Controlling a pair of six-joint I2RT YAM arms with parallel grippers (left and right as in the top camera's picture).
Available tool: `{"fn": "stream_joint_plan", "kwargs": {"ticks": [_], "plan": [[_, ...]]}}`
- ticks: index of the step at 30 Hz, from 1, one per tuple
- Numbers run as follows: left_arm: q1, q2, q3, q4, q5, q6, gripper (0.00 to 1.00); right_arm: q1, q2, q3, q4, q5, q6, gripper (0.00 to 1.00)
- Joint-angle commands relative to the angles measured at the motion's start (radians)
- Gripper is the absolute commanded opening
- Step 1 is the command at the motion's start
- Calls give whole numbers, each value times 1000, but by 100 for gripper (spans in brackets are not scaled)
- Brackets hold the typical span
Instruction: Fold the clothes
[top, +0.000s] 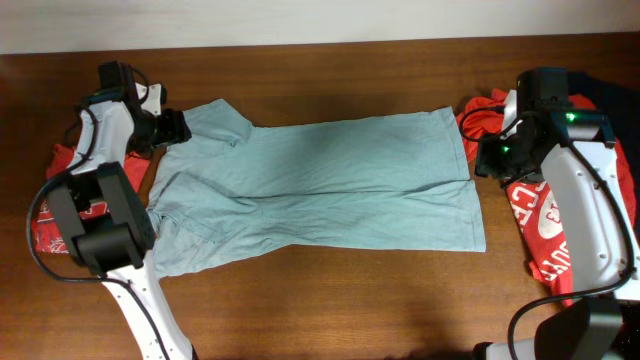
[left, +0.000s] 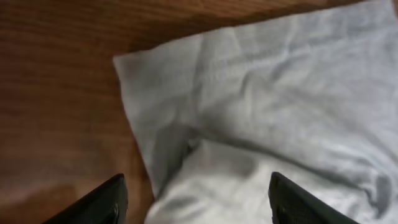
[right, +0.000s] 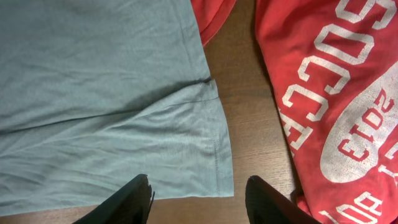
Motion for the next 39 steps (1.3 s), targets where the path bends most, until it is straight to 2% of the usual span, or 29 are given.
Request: {"fn": "stream_joint_plan", "kwargs": {"ticks": [1,4,7,14,16,22,25,28,30,32,34,36,39], "plan": [[-1,22,22,30,23,26,70,-3,-2,8,-8,9,4,54],[-2,32,21,37,31,26,64,-3,-2,8,-9,9,4,55],[-2,51,21,29,75,26,54,-3,-2,8,-8,9,4,54],[-3,87,21,-25,89,25,50,-3,-2,8,-11,9,4,54],[-3,87,21,-28,89,25,41,-3,-2,8,-11,9,4,54],[-3,86,24,-59,90,25,5,-3,-2,8,0,9,4,54],[-3,82,29,-70,90,24,2,-3,-2,8,24,9,4,52],[-3,75,39,-81,90,9,1,-3,1,8,73,9,4,45],[-3,74,47,-93,90,-11,1,-3,29,8,171,9,3,44],[-3,74,47,-108,89,-18,1,-3,63,8,240,4,3,45],[-3,74,47,-125,89,-18,1,-3,137,8,333,-29,-2,54],[-3,74,47,-132,89,-18,1,-3,208,8,409,-97,-54,54],[-3,74,47,-139,89,-18,1,-3,308,8,515,-148,-77,60]]}}
